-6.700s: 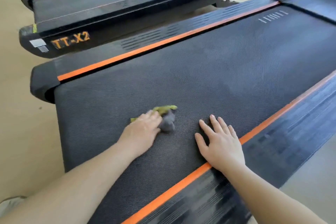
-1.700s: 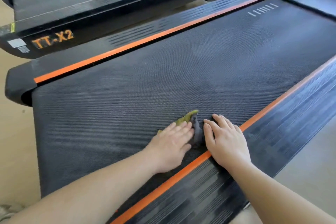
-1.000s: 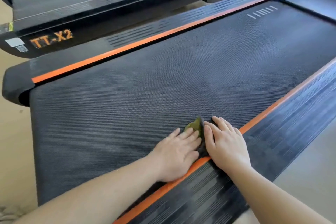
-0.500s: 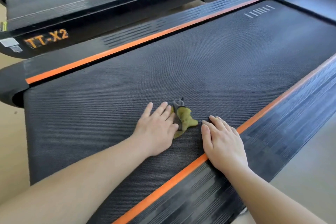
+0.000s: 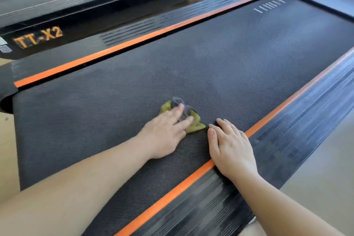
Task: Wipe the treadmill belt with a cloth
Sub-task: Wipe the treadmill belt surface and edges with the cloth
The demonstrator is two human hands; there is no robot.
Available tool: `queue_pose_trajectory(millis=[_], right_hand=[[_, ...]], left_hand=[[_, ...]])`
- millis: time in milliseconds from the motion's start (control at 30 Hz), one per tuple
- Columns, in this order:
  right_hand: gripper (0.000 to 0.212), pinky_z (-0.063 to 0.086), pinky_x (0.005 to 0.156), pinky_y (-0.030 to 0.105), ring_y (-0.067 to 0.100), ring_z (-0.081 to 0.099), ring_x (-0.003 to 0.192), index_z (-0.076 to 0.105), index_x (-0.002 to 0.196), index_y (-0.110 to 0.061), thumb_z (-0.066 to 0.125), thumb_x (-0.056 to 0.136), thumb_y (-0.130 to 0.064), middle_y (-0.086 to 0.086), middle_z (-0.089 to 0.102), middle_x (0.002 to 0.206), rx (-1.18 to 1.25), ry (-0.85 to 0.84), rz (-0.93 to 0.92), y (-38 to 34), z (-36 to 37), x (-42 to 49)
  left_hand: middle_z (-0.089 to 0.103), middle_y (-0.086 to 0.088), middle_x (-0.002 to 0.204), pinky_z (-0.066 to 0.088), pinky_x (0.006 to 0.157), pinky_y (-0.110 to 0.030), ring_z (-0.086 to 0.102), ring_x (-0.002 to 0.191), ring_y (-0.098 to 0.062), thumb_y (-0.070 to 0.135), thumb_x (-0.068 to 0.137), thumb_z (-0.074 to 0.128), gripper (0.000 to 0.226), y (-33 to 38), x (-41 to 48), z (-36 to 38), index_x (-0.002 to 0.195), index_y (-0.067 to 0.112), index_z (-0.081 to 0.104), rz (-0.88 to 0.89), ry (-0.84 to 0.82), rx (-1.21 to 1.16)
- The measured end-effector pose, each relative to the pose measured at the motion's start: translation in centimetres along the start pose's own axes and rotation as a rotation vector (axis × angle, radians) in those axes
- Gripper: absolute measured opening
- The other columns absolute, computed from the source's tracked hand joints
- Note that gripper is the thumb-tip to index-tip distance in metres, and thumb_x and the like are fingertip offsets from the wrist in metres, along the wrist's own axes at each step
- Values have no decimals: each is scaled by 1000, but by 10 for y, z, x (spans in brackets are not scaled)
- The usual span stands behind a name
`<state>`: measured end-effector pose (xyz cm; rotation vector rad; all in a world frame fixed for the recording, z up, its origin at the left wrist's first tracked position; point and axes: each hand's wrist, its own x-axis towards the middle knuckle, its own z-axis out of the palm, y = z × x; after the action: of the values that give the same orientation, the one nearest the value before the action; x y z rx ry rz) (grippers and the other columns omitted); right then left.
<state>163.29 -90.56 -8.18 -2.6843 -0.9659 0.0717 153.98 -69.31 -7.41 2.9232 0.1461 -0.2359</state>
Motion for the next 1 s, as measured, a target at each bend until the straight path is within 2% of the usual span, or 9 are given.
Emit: queue_pose_trajectory(millis=[100, 233, 300, 433, 633, 733, 800, 900, 1000], right_hand=[[55, 30, 114, 38, 15, 35, 146, 63, 127, -32, 16, 105, -51, -7, 51, 150, 1, 18, 4, 0, 1, -1], [51, 32, 111, 38, 15, 38, 144, 65, 127, -31, 22, 104, -49, -7, 53, 147, -2, 39, -11, 2, 4, 1], [51, 33, 112, 38, 15, 38, 144, 65, 128, -31, 23, 104, -49, -7, 53, 147, 0, 47, -13, 4, 4, 1], [57, 31, 115, 38, 15, 35, 145, 56, 139, -33, 24, 100, -58, -8, 48, 152, -12, 0, 2, 1, -1, 1], [66, 30, 120, 49, 27, 27, 152, 42, 152, -34, 48, 92, -59, 4, 31, 164, -49, 39, -207, -19, -8, -8], [61, 22, 124, 51, 26, 20, 155, 51, 147, -33, 58, 90, -54, 3, 28, 166, 4, -34, -516, -64, -3, 6], [68, 10, 126, 50, 21, 5, 157, 38, 154, -39, 52, 92, -62, -2, 10, 170, -69, -213, -611, -90, 4, 14], [88, -2, 127, 46, 17, -13, 156, 5, 160, -46, 36, 87, -84, -12, -14, 168, -218, -379, -479, -85, 11, 34], [80, -3, 127, 37, 11, -11, 155, -4, 160, -43, 25, 94, -78, -17, -14, 167, -229, -402, -456, -62, 14, 49]], left_hand=[[5, -9, 171, -2, 126, -34, 2, 157, -21, 36, 110, 30, 55, 11, 0, 7, 162, 23, 18, -140, 76, -20], [27, 6, 166, 4, 127, -27, 12, 155, -5, 24, 104, 53, 53, 42, -16, 17, 155, 29, 41, 0, 79, -516], [28, 13, 163, 10, 124, -18, 16, 151, 3, 25, 98, 63, 55, 33, -20, 1, 151, 32, 48, -89, 193, -658], [35, 13, 160, 17, 120, -17, 27, 149, -4, 26, 101, 56, 52, 5, -48, -28, 152, 33, 45, -238, 188, -582], [-4, -6, 171, -3, 125, -54, -10, 157, -28, 62, 102, 28, 72, -15, -112, -1, 163, 28, 7, -455, -107, 26], [-17, -2, 169, -6, 124, -57, -19, 155, -28, 71, 98, 16, 75, -21, -122, 18, 161, 37, -7, -489, -99, -35], [-26, 2, 167, -12, 123, -55, -28, 152, -23, 74, 97, 15, 75, -27, -125, 25, 159, 41, -13, -491, -114, -79], [-35, 6, 163, -18, 121, -54, -37, 147, -19, 74, 96, 18, 77, -36, -124, 27, 157, 44, -18, -483, -154, -147], [-40, 6, 160, -22, 119, -54, -42, 144, -19, 72, 97, 16, 77, -38, -124, 30, 156, 43, -22, -478, -158, -137]])
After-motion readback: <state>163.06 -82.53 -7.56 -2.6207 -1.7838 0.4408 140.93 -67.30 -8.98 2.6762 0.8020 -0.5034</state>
